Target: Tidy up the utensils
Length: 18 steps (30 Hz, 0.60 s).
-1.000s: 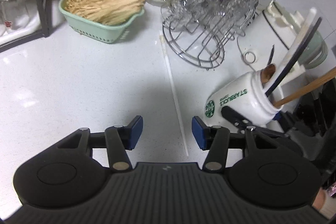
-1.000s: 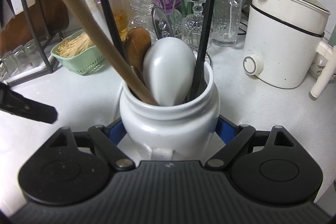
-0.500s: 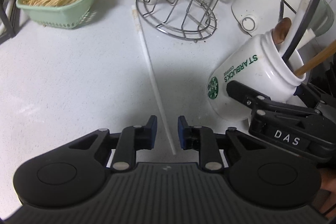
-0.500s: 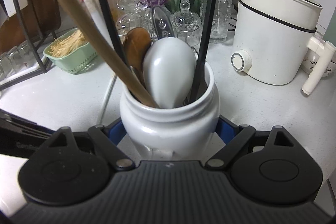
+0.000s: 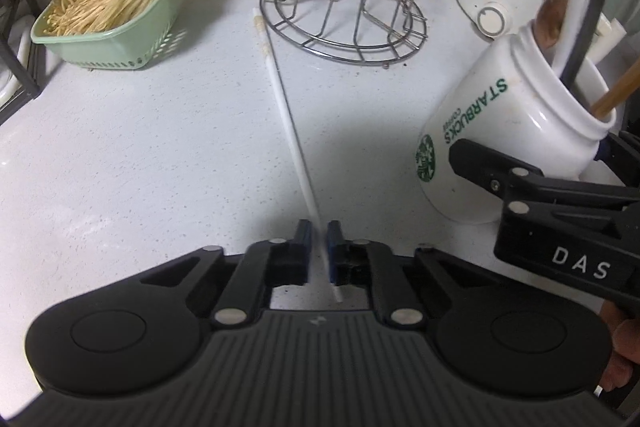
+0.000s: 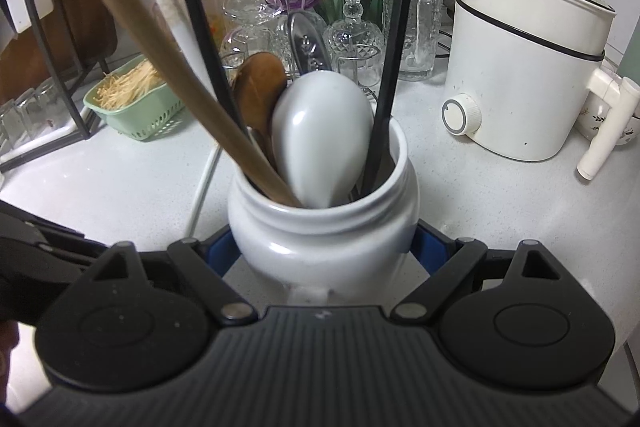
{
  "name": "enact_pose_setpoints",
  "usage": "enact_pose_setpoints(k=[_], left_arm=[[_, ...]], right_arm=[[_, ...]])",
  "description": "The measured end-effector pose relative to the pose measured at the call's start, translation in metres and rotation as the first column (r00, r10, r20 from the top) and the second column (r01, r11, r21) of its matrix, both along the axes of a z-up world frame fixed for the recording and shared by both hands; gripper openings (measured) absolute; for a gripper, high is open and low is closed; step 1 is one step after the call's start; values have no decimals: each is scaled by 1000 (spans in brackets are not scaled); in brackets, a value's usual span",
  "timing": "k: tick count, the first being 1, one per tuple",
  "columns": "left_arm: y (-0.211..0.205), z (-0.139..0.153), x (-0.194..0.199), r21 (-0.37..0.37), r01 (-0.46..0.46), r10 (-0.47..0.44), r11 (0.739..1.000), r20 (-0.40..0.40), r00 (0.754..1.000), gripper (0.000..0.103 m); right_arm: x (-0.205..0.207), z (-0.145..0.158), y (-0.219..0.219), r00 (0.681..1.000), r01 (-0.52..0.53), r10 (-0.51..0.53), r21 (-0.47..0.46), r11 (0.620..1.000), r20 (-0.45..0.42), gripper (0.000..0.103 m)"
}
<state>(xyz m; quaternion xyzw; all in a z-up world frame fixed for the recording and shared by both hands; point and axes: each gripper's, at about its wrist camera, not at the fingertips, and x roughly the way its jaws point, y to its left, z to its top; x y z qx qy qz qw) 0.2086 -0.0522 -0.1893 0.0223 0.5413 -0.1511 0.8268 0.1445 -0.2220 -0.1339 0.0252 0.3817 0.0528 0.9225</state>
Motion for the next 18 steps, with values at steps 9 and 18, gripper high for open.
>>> enact_pose_setpoints(k=[9, 18], left_arm=[[10, 3, -9, -15, 9, -9, 1000, -13, 1000, 4], [27, 14, -45, -66, -32, 30, 997, -34, 999, 2]], right_arm=[[3, 1, 4, 1000, 20, -20, -15, 1000, -13, 91], [1, 2, 6, 999, 34, -34, -21, 999, -14, 91]])
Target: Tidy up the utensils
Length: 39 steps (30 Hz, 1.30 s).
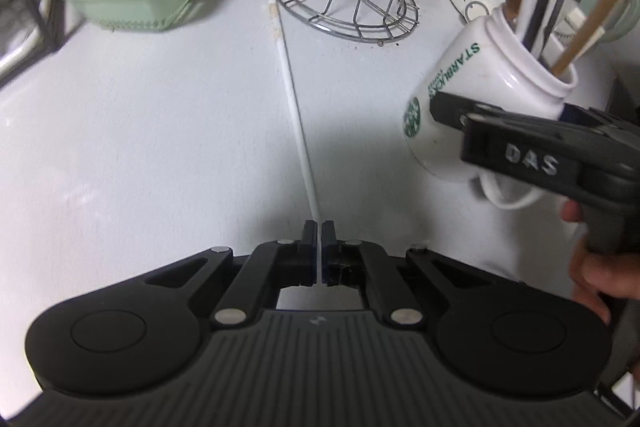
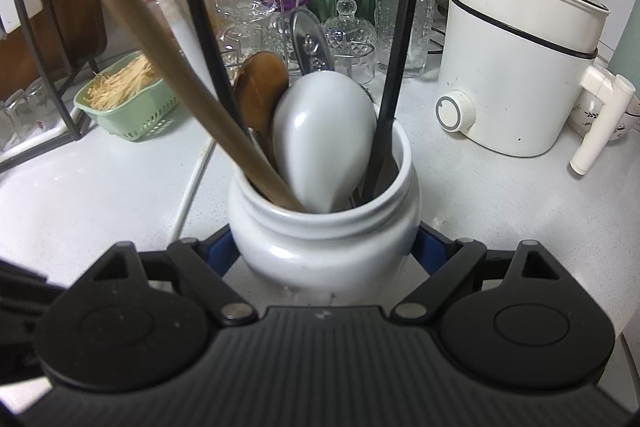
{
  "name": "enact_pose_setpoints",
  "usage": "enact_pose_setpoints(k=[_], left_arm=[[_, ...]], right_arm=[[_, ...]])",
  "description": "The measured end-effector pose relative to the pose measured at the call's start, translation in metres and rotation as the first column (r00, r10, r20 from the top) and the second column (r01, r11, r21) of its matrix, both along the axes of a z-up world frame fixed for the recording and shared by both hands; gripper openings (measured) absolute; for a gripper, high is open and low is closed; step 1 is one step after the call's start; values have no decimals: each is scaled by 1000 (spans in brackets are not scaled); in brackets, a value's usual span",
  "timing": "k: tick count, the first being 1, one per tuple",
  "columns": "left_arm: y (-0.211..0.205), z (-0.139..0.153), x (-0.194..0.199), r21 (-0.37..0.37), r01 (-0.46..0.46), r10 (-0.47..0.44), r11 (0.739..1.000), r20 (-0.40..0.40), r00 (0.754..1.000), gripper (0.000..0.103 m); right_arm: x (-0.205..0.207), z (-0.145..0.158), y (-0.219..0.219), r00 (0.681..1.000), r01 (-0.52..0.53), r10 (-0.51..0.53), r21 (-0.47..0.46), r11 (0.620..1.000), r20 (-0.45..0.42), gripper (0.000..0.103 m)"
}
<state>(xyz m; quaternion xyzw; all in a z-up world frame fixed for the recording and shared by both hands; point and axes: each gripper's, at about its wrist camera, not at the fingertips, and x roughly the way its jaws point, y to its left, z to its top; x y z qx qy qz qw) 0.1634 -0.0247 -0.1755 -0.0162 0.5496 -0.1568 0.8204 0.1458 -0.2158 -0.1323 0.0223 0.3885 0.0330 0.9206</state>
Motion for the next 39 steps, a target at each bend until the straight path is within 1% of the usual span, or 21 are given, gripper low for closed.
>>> enact_pose_setpoints(k=[4, 9, 11, 13, 18, 21, 24, 29, 34, 39], left_arm=[[3, 6, -20, -13, -42, 41, 999, -12, 999, 2], [-4, 11, -49, -17, -74, 73, 997, -23, 997, 2], [-7, 12, -61, -6, -91, 91, 996, -24, 996, 2], [-9, 15, -71, 22, -123, 123, 992, -20, 992, 2], [-14, 18, -96, 35, -163, 164, 986, -30, 986, 2], [-16, 20, -111, 22, -202, 203, 979, -39, 978, 2], [-17, 19, -123, -10, -244, 242, 970, -69, 968, 2], [-29, 23, -140, -23, -264, 261, 964, -76, 962, 2], [-42, 23, -150, -26, -248, 244, 968, -93, 965, 2], [-43, 20, -153, -42, -287, 280, 957, -124, 952, 2]], right_arm=[[0, -1, -2, 1000, -17, 17, 0, 1000, 3, 91], [-3, -3, -7, 996, -82, 82, 4, 997, 25, 91], [-5, -3, -9, 993, -111, 111, 5, 994, 34, 91], [-8, -3, -11, 990, -134, 134, 10, 991, 33, 91], [-16, -2, -13, 979, -199, 198, 4, 980, 36, 91], [-22, -4, -10, 971, -232, 231, -2, 973, 60, 91], [-23, -3, -11, 969, -244, 243, 16, 970, 50, 91], [-27, -4, -13, 963, -265, 263, 22, 964, 61, 91], [-28, -6, -14, 953, -295, 293, 12, 955, 80, 91], [-28, -7, -15, 947, -311, 309, 6, 950, 87, 91]])
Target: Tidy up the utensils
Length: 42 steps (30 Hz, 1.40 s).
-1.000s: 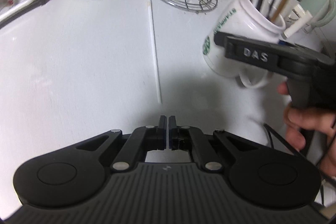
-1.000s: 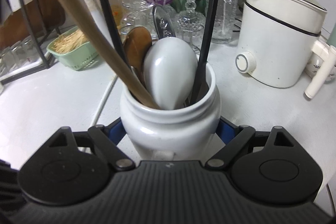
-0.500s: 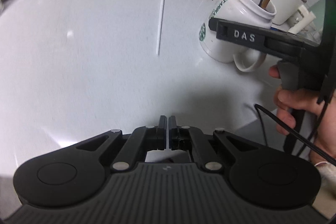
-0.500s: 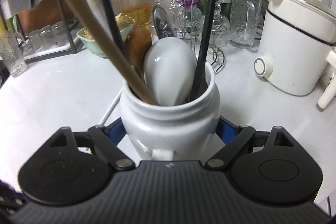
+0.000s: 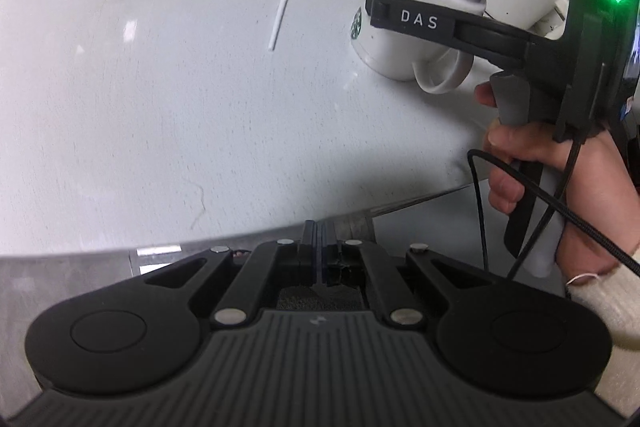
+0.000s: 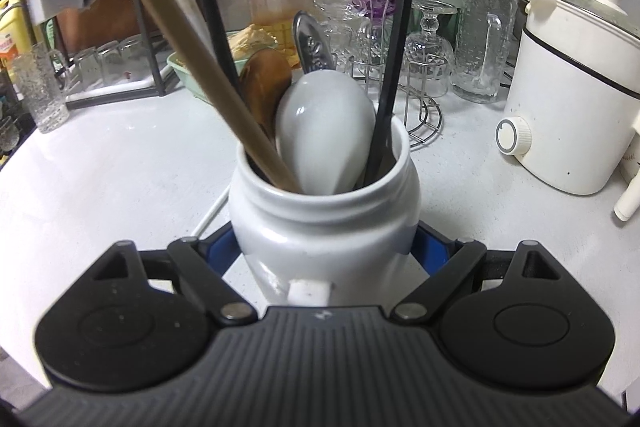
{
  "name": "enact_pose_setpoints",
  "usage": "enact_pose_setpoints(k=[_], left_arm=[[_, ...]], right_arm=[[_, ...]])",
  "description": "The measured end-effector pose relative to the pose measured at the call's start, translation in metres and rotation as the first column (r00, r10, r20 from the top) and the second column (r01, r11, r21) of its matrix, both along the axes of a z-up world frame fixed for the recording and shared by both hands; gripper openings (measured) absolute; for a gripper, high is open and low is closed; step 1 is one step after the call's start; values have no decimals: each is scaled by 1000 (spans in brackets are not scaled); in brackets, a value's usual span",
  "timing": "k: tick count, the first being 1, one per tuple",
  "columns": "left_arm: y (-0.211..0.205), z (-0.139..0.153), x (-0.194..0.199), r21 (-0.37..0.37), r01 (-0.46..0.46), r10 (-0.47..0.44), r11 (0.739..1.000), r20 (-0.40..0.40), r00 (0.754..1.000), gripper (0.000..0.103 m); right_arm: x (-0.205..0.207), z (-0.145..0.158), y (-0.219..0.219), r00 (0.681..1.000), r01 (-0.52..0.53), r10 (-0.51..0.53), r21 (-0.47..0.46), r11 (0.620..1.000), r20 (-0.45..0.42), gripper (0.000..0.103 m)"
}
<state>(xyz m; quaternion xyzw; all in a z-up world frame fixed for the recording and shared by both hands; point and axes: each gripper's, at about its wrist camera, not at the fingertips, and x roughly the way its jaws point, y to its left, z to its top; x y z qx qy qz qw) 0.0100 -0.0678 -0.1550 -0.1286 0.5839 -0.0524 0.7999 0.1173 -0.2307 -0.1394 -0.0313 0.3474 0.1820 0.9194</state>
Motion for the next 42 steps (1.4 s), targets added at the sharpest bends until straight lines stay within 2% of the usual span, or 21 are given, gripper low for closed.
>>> enact_pose_setpoints(k=[10, 14, 19, 24, 32, 37, 42], left_arm=[[10, -5, -4, -28, -86, 86, 996, -20, 996, 6], [14, -1, -10, -22, -102, 102, 995, -4, 995, 34], [25, -2, -14, -53, -124, 124, 991, -4, 992, 34], [35, 3, -11, -14, -143, 143, 990, 44, 989, 34], [40, 6, 50, 59, -122, 109, 991, 184, 977, 34], [38, 3, 84, 87, -77, 56, 993, 216, 975, 34], [31, -15, 108, 103, -20, 0, 995, 195, 981, 31]], right_arm=[[1, -1, -3, 1000, -24, 24, 12, 1000, 11, 91], [1, -1, -4, 1000, -29, 28, 13, 1000, 12, 91], [1, -2, -4, 999, -34, 34, 15, 999, 17, 91], [1, -2, -5, 999, -40, 39, 20, 999, 16, 91], [2, -3, -5, 999, -38, 37, 26, 999, 27, 91], [2, -3, -4, 999, -34, 33, 24, 999, 23, 91], [2, -3, -3, 999, -28, 27, 23, 999, 27, 91]])
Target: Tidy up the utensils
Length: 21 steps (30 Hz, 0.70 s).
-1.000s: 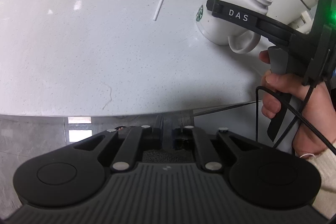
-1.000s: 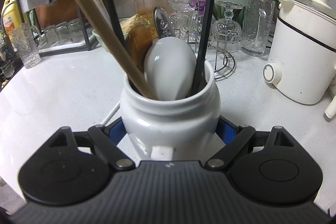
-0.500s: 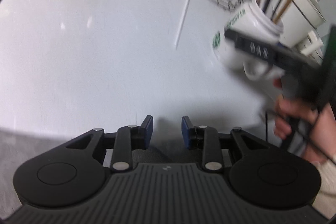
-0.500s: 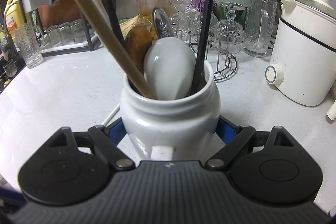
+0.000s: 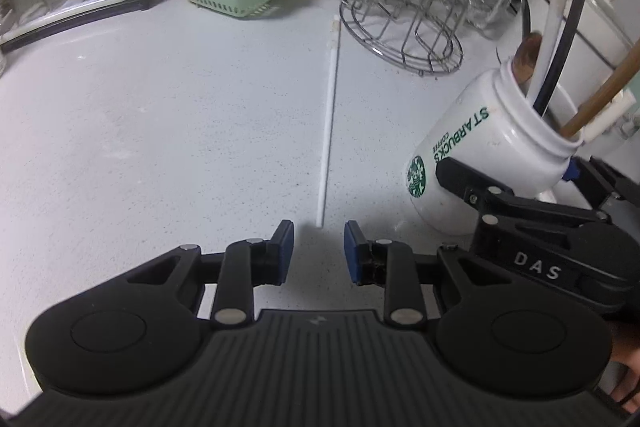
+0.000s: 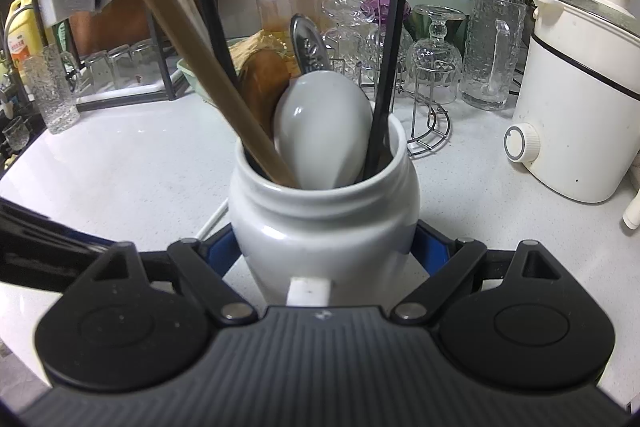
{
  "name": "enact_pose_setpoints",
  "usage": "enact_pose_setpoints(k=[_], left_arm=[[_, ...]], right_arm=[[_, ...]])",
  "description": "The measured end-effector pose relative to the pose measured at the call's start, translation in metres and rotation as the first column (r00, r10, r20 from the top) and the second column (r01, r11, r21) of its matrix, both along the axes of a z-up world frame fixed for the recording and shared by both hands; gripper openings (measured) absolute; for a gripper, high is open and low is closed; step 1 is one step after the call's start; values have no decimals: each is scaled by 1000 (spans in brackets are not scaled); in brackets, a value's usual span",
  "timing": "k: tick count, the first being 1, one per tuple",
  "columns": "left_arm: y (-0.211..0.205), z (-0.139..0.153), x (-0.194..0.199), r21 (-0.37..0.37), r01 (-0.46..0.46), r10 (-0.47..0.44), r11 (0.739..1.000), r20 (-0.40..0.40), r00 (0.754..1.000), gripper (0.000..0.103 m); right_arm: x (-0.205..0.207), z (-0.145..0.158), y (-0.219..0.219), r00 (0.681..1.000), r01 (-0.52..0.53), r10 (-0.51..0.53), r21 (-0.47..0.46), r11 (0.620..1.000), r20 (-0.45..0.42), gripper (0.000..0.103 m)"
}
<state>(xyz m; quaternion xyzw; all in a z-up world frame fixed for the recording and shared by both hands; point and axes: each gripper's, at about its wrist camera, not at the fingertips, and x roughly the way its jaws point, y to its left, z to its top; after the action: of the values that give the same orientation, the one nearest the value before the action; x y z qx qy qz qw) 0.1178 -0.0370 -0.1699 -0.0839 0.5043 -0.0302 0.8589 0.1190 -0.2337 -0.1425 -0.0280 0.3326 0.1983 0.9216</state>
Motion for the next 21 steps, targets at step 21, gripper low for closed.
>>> enact_pose_setpoints(k=[21], left_arm=[[-9, -15, 22, 102, 71, -73, 992, 13, 997, 6]], right_arm=[[2, 0, 3, 1000, 5, -5, -8, 1000, -3, 91]])
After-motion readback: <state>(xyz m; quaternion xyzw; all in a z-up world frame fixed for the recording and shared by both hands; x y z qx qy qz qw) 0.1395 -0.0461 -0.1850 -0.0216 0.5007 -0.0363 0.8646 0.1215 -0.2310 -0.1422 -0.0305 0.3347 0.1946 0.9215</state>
